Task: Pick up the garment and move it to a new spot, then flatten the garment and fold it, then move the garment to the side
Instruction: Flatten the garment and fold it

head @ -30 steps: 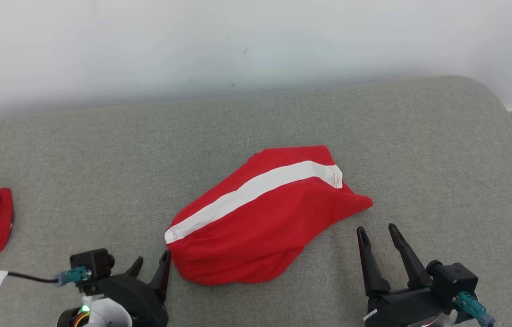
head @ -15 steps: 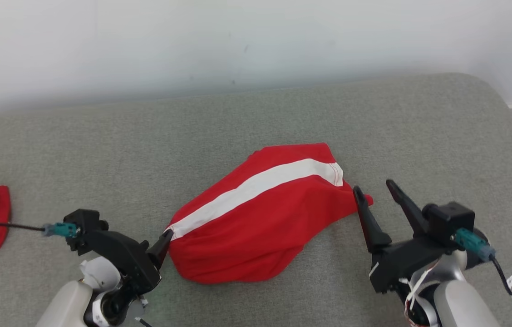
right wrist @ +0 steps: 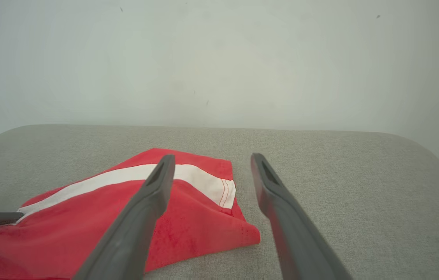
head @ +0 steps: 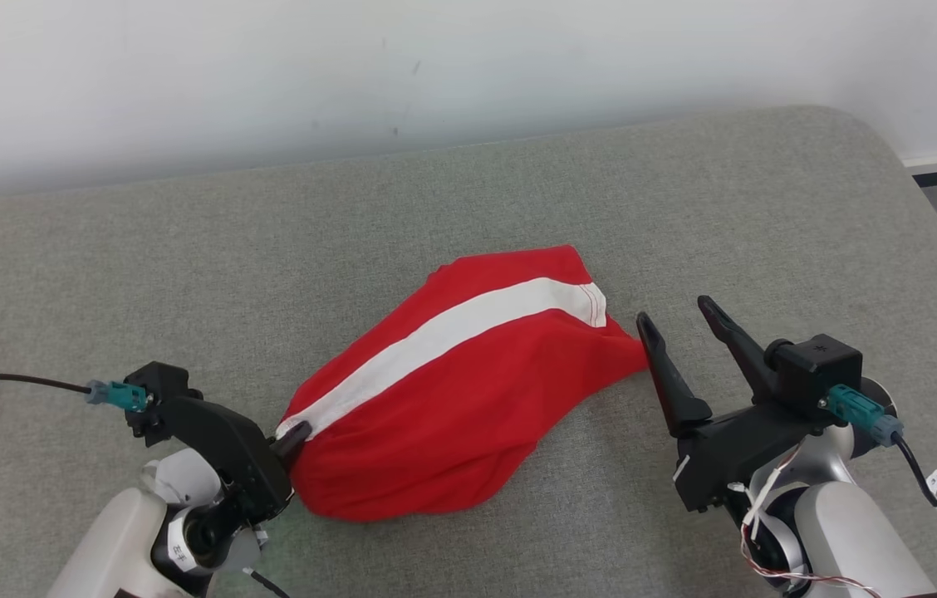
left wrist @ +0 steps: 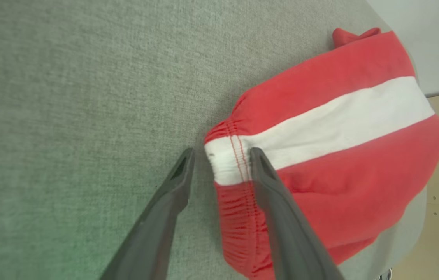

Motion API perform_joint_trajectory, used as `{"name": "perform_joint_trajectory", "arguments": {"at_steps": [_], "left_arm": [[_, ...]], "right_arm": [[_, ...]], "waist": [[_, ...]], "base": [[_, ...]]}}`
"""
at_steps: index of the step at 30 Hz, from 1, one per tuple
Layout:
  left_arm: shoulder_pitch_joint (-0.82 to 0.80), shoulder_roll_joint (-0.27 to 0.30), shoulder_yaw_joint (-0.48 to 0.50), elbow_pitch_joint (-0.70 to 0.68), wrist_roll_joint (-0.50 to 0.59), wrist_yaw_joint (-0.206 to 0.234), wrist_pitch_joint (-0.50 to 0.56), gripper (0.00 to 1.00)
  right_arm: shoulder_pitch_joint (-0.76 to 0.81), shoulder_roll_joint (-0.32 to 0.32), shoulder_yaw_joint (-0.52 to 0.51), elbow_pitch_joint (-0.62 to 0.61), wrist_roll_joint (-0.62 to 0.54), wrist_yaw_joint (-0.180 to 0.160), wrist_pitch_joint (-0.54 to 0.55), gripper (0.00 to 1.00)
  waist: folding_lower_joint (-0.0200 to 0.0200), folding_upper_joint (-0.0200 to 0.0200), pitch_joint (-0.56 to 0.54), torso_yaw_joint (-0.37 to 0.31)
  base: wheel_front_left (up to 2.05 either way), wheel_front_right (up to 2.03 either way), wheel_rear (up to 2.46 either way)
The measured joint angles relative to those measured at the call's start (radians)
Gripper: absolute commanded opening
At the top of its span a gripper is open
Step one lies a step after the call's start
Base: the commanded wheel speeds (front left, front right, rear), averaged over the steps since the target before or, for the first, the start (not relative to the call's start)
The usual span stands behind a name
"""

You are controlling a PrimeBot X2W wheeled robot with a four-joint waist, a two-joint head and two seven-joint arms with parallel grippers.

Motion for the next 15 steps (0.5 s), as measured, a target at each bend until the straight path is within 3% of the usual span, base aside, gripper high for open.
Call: {"name": "perform_joint_trajectory", "arguments": {"at_steps": [1, 3, 5, 9, 15], "left_arm": [[0.000, 0.001, -0.002, 0.000, 0.003, 0.006, -0.001, 0.49], [0.000, 0.002, -0.005, -0.002, 0.005, 0.007, -0.005, 0.34], [0.000, 0.002, -0.007, -0.005, 0.010, 0.006, -0.012, 0.00], [0.000, 0.001, -0.010, -0.015, 0.021, 0.001, -0.036, 0.00], [-0.008, -0.016, -0.027, -0.031, 0.029, -0.012, -0.054, 0.00]], "right_arm": [[0.000, -0.003, 0.000, 0.001, 0.000, 0.000, 0.000, 1.00], [-0.001, -0.008, -0.002, 0.001, 0.000, 0.000, 0.000, 1.00], [-0.002, -0.009, -0.002, 0.002, 0.000, 0.000, 0.000, 1.00], [-0.040, -0.023, 0.007, 0.012, 0.000, 0.000, 0.025, 1.00], [-0.158, -0.024, 0.001, 0.121, 0.084, 0.000, 0.195, 1.00]], "waist": [[-0.0001, 0.0000, 0.000, 0.001], [-0.0001, 0.0000, 0.001, 0.003], [0.0000, 0.0000, 0.001, 0.004], [-0.0001, 0.0000, 0.006, 0.010], [0.0000, 0.0000, 0.028, 0.025]], "base": [[0.00, 0.00, 0.00], [0.00, 0.00, 0.00], [0.00, 0.00, 0.00], [0.00, 0.00, 0.00], [0.00, 0.00, 0.00]]}}
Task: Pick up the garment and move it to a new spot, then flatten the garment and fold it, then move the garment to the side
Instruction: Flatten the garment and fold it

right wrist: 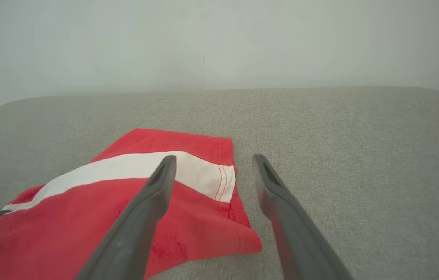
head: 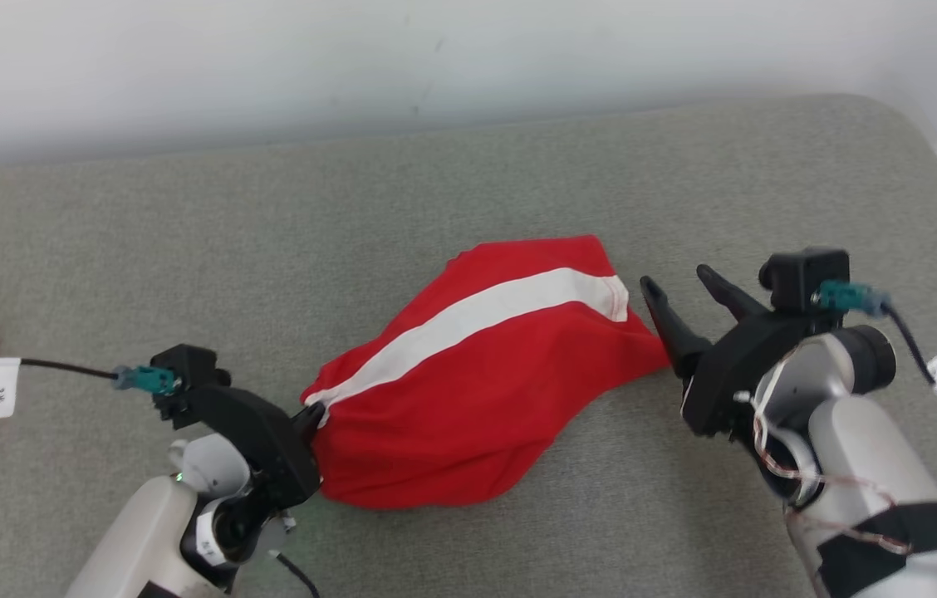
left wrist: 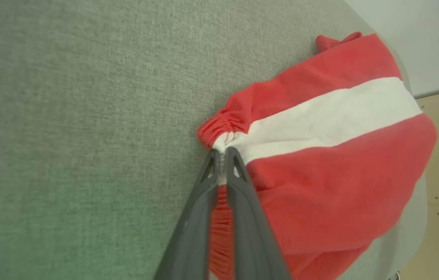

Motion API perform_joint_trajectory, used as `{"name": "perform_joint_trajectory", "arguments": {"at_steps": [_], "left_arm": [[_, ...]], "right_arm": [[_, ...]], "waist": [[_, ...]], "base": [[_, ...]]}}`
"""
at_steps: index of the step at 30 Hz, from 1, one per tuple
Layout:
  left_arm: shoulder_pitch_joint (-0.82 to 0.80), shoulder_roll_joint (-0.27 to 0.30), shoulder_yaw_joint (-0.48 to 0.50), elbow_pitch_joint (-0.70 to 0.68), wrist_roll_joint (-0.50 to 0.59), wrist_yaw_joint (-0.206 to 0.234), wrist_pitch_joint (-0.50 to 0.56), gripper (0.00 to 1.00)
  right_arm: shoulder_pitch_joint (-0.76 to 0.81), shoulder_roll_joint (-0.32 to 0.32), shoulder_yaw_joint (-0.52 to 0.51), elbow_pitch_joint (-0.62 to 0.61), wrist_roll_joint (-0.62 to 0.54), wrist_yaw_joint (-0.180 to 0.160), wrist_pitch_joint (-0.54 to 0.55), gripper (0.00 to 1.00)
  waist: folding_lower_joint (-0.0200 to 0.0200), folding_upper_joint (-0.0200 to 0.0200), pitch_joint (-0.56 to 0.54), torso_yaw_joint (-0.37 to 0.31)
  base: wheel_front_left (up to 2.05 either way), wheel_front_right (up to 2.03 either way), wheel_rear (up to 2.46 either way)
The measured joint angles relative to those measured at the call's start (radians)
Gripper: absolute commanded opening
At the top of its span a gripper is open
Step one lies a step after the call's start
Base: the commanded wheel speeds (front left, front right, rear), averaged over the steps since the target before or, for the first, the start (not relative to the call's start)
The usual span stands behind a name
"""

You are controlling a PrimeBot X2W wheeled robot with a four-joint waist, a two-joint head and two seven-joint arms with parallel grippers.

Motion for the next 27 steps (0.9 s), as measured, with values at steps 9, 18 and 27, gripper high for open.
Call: {"name": "perform_joint_trajectory", "arguments": {"at_steps": [9, 18, 27], "left_arm": [[-0.066, -0.055, -0.047, -0.018, 0.039, -0.030, -0.026, 0.00], [-0.087, -0.058, -0.064, 0.005, 0.055, -0.042, -0.035, 0.00], [-0.088, -0.054, -0.067, 0.006, 0.055, -0.042, -0.033, 0.00]], "right_arm": [[-0.202, -0.004, -0.064, 0.310, 0.047, 0.000, 0.133, 1.00], [-0.280, 0.022, -0.074, 0.483, 0.043, 0.000, 0.145, 1.00], [-0.302, 0.029, -0.065, 0.541, 0.029, 0.000, 0.086, 0.85]], "waist": [[0.0001, 0.0000, 0.066, 0.068], [0.0001, 0.0000, 0.115, 0.124], [0.0001, 0.0000, 0.116, 0.136]], "base": [[0.00, 0.00, 0.00], [0.00, 0.00, 0.00], [0.00, 0.00, 0.00]]}}
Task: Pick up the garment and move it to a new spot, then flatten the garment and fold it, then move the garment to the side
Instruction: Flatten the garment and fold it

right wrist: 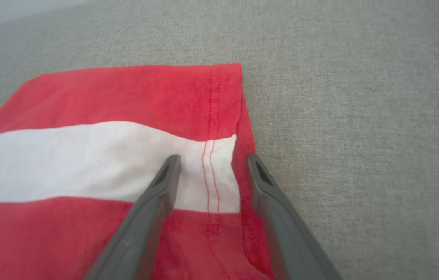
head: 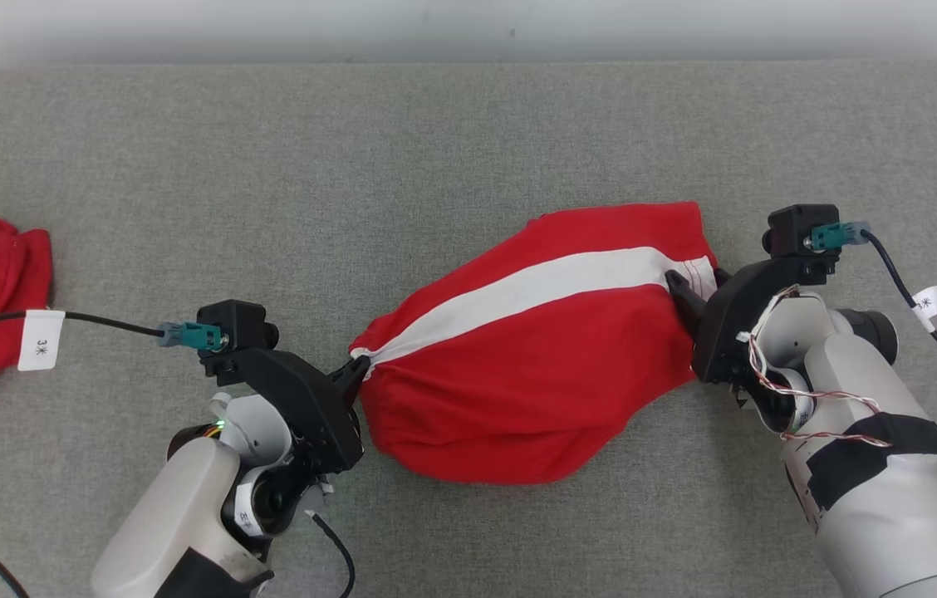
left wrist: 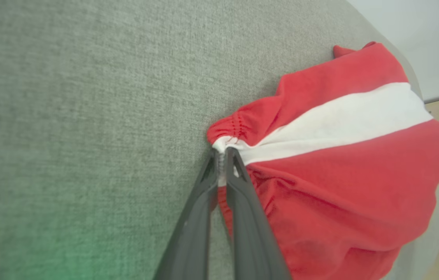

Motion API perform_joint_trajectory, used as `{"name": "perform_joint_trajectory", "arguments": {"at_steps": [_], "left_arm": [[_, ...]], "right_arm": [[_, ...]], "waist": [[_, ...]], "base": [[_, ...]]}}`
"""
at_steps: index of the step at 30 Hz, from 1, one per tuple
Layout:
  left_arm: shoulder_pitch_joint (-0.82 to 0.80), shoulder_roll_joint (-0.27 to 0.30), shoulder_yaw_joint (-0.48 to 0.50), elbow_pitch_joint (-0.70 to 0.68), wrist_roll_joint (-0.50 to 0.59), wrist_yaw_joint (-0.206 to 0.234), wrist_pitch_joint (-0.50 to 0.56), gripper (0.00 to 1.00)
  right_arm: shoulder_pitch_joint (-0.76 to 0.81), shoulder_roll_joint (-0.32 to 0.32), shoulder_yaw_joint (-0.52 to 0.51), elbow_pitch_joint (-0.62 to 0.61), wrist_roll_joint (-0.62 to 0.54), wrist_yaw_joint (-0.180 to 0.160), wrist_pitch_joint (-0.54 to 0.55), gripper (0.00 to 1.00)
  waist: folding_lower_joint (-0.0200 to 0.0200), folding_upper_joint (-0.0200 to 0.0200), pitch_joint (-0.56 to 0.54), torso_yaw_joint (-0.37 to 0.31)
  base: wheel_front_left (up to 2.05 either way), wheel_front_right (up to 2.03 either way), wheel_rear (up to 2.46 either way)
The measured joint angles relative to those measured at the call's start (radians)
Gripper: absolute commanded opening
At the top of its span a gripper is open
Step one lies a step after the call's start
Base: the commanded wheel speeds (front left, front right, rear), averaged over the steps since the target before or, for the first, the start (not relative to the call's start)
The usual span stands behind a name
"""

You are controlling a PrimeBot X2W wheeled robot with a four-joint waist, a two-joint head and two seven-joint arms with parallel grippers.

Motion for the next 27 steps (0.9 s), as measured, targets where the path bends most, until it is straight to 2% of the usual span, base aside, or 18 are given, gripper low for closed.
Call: {"name": "perform_joint_trajectory", "arguments": {"at_steps": [3, 4, 5, 6, 7, 8, 10, 11, 17, 20, 23, 27], "left_arm": [[0.000, 0.001, 0.000, 0.000, -0.001, 0.007, 0.002, 0.00], [0.000, 0.001, 0.000, 0.000, -0.001, 0.007, 0.002, 0.00], [0.000, 0.001, 0.000, 0.001, -0.001, 0.007, 0.002, 0.00], [0.000, 0.001, 0.000, 0.002, -0.001, 0.007, 0.003, 0.00], [0.000, 0.001, 0.000, 0.003, -0.002, 0.007, 0.003, 0.00], [0.000, 0.001, 0.000, 0.004, -0.002, 0.007, 0.003, 0.00], [0.000, 0.000, -0.001, 0.007, -0.002, 0.007, 0.000, 0.00], [0.000, 0.000, -0.002, 0.008, -0.002, 0.007, -0.002, 0.00], [-0.007, 0.003, 0.034, -0.010, 0.002, -0.014, -0.106, 0.00], [-0.023, -0.002, 0.070, -0.041, -0.008, -0.037, -0.167, 0.00], [-0.045, -0.004, 0.110, -0.073, -0.030, -0.047, -0.203, 0.00], [-0.116, 0.021, 0.143, -0.106, -0.053, -0.044, -0.179, 0.00]], "right_arm": [[-0.011, -0.001, 0.010, 0.008, 0.002, 0.000, -0.007, 0.74], [-0.011, -0.001, 0.015, 0.011, 0.002, 0.000, -0.008, 0.73], [-0.011, -0.001, 0.020, 0.015, 0.004, 0.000, -0.008, 0.60], [-0.012, -0.002, 0.024, 0.020, 0.009, 0.000, -0.011, 0.50], [-0.012, -0.003, 0.026, 0.024, 0.012, 0.000, -0.013, 0.44], [-0.014, -0.003, 0.028, 0.028, 0.013, 0.000, -0.015, 0.33], [-0.016, -0.004, 0.032, 0.035, 0.019, 0.000, -0.020, 0.05], [-0.017, -0.005, 0.034, 0.038, 0.020, 0.000, -0.026, 0.00], [-0.040, -0.010, 0.038, 0.010, 0.053, 0.000, -0.112, 0.00], [-0.058, -0.013, 0.043, -0.055, 0.120, 0.000, -0.166, 0.00], [-0.063, -0.034, 0.098, -0.156, 0.211, 0.000, -0.198, 0.00], [-0.111, -0.089, 0.157, -0.246, 0.327, 0.000, -0.210, 0.00]], "waist": [[0.0000, 0.0000, -0.003, -0.003], [0.0000, 0.0000, -0.004, -0.005], [-0.0001, 0.0000, -0.005, -0.006], [-0.0001, 0.0000, -0.005, -0.007], [0.0000, 0.0000, -0.006, -0.007], [0.0000, 0.0000, -0.006, -0.008], [-0.0001, 0.0000, -0.009, -0.007], [-0.0001, -0.0001, -0.010, -0.007], [-0.0001, 0.0000, -0.019, -0.007], [-0.0001, 0.0000, -0.025, -0.012], [-0.0001, -0.0002, -0.027, -0.021], [-0.0001, -0.0002, -0.010, -0.037]], "base": [[0.00, 0.00, 0.00], [0.00, 0.00, 0.00], [0.00, 0.00, 0.00], [0.00, 0.00, 0.00], [0.00, 0.00, 0.00], [0.00, 0.00, 0.00], [0.00, 0.00, 0.00], [0.00, 0.00, 0.00], [0.00, 0.00, 0.00], [0.00, 0.00, 0.00], [0.00, 0.00, 0.00], [0.00, 0.00, 0.00]]}}
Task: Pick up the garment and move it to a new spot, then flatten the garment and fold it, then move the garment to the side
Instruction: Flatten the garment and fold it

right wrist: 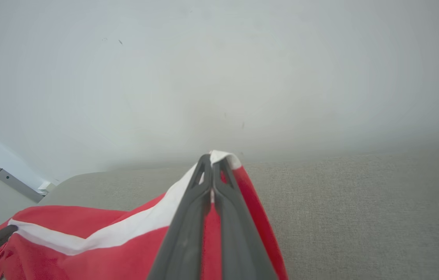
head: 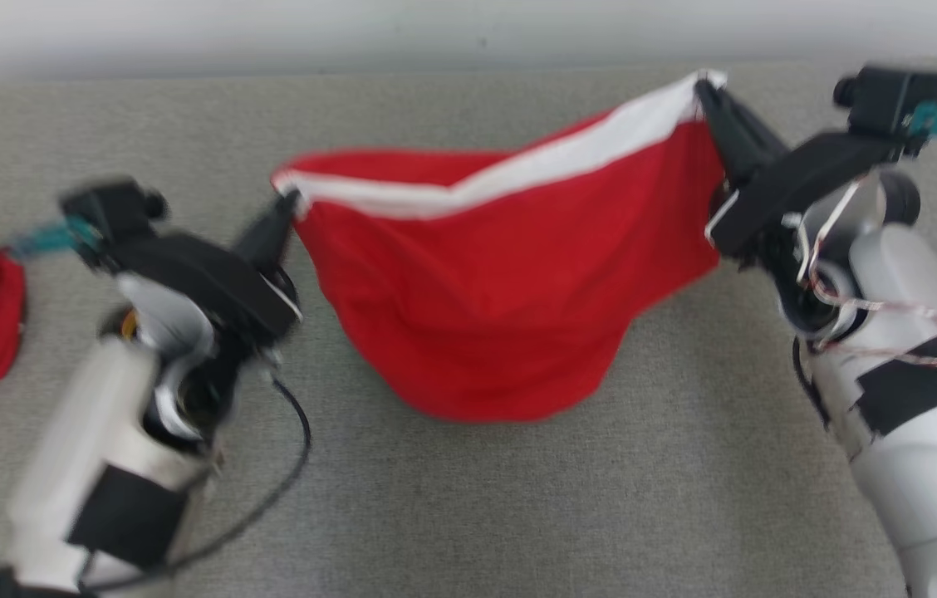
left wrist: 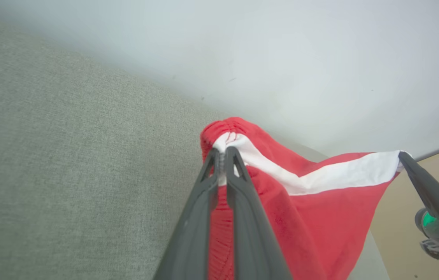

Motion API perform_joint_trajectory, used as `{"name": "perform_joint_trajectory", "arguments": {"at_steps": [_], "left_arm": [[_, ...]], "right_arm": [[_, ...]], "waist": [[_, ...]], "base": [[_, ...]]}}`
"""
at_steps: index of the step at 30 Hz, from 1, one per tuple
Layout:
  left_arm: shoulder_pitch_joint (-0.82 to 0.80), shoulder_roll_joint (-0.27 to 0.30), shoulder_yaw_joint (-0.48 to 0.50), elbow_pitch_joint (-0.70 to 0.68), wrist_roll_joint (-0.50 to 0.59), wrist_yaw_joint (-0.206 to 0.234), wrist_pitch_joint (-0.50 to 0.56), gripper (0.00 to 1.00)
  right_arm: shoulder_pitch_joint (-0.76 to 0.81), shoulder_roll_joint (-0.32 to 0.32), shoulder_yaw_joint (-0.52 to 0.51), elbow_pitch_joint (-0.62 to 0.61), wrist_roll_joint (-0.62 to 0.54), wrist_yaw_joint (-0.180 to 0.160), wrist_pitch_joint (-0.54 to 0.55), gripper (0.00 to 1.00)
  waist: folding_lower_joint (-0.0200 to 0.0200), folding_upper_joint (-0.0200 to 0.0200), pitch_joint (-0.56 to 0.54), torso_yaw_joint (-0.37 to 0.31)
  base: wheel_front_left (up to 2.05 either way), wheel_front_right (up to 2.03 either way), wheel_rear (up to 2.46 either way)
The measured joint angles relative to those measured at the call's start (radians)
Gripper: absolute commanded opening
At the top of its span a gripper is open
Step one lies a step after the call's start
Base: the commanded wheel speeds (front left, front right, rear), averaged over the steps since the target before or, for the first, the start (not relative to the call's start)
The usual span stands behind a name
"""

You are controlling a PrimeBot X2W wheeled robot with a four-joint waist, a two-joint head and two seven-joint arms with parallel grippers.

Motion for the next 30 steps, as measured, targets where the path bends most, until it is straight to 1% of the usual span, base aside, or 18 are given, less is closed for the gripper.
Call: {"name": "perform_joint_trajectory", "arguments": {"at_steps": [2, 4, 5, 6, 7, 10, 12, 13, 15, 17, 18, 20, 21, 22, 24, 27, 30], "left_arm": [[-0.052, 0.009, 0.030, -0.011, -0.029, 0.012, 0.031, 0.00], [-0.121, 0.028, 0.054, -0.024, -0.038, 0.027, 0.053, 0.00], [-0.158, 0.041, 0.069, -0.027, -0.039, 0.034, 0.055, 0.00], [-0.198, 0.056, 0.084, -0.036, -0.035, 0.029, 0.040, 0.00], [-0.236, 0.063, 0.099, -0.043, -0.031, 0.024, 0.023, 0.00], [-0.319, 0.065, 0.130, -0.058, -0.018, 0.015, -0.040, 0.00], [-0.364, 0.073, 0.137, -0.064, 0.019, 0.006, -0.099, 0.00], [-0.364, 0.073, 0.137, -0.064, 0.019, 0.006, -0.099, 0.00], [-0.415, 0.077, 0.158, -0.075, 0.043, -0.004, -0.170, 0.00], [-0.453, 0.075, 0.163, -0.093, 0.069, -0.044, -0.242, 0.00], [-0.459, 0.065, 0.172, -0.093, 0.069, -0.048, -0.273, 0.00], [-0.445, 0.061, 0.148, -0.091, 0.094, -0.080, -0.303, 0.00], [-0.401, 0.053, 0.119, -0.082, 0.101, -0.099, -0.324, 0.00], [-0.401, 0.053, 0.119, -0.082, 0.101, -0.099, -0.324, 0.00], [-0.319, 0.047, 0.071, -0.061, 0.124, -0.113, -0.342, 0.00], [-0.179, 0.041, 0.003, -0.016, 0.151, -0.125, -0.357, 0.00], [-0.063, 0.039, -0.047, 0.021, 0.151, -0.133, -0.368, 0.00]], "right_arm": [[-0.044, -0.011, 0.017, -0.014, 0.049, 0.000, -0.007, 0.00], [-0.119, -0.030, 0.042, -0.013, 0.049, 0.000, -0.036, 0.00], [-0.163, -0.031, 0.035, -0.003, 0.057, 0.000, -0.062, 0.00], [-0.206, -0.032, 0.032, 0.011, 0.061, 0.000, -0.089, 0.00], [-0.247, -0.037, 0.042, 0.025, 0.048, 0.000, -0.117, 0.00], [-0.354, -0.025, 0.050, 0.072, 0.024, 0.000, -0.222, 0.00], [-0.416, -0.022, 0.065, 0.093, -0.007, 0.000, -0.298, 0.00], [-0.416, -0.022, 0.065, 0.093, -0.007, 0.000, -0.298, 0.00], [-0.477, -0.022, 0.072, 0.108, -0.035, 0.000, -0.354, 0.00], [-0.525, -0.029, 0.062, 0.104, -0.076, 0.000, -0.384, 0.00], [-0.539, -0.033, 0.047, 0.094, -0.094, 0.000, -0.389, 0.00], [-0.538, -0.042, 0.012, 0.065, -0.134, 0.000, -0.392, 0.00], [-0.507, -0.054, 0.038, 0.076, -0.157, 0.000, -0.395, 0.00], [-0.507, -0.054, 0.038, 0.076, -0.157, 0.000, -0.395, 0.00], [-0.434, -0.060, 0.092, 0.115, -0.152, 0.000, -0.392, 0.00], [-0.319, -0.075, 0.168, 0.157, -0.100, 0.000, -0.326, 0.00], [-0.221, -0.102, 0.208, 0.169, -0.025, 0.000, -0.248, 0.00]], "waist": [[0.0001, 0.0001, 0.016, -0.010], [0.0002, 0.0002, 0.036, -0.020], [0.0002, 0.0002, 0.047, -0.025], [0.0002, 0.0001, 0.058, -0.031], [0.0001, 0.0001, 0.068, -0.036], [0.0003, 0.0002, 0.096, -0.053], [0.0003, 0.0002, 0.109, -0.065], [0.0003, 0.0002, 0.109, -0.065], [0.0003, 0.0002, 0.118, -0.075], [0.0002, 0.0001, 0.124, -0.080], [0.0002, 0.0001, 0.125, -0.080], [0.0001, 0.0002, 0.124, -0.077], [0.0000, 0.0000, 0.124, -0.070], [0.0000, 0.0000, 0.124, -0.070], [0.0000, 0.0001, 0.120, -0.064], [0.0003, 0.0003, 0.107, -0.060], [0.0000, 0.0001, 0.087, -0.059]], "base": [[0.00, 0.00, 0.00], [0.00, 0.00, 0.00], [0.00, 0.00, 0.00], [0.00, 0.00, 0.00], [0.00, 0.00, 0.00], [0.00, 0.00, 0.00], [0.00, 0.00, 0.00], [0.00, 0.00, 0.00], [0.00, 0.00, 0.00], [0.00, 0.00, 0.00], [0.00, 0.00, 0.00], [0.00, 0.00, 0.00], [0.00, 0.00, 0.00], [0.00, 0.00, 0.00], [0.00, 0.00, 0.00], [0.00, 0.00, 0.00], [0.00, 0.00, 0.00]]}}
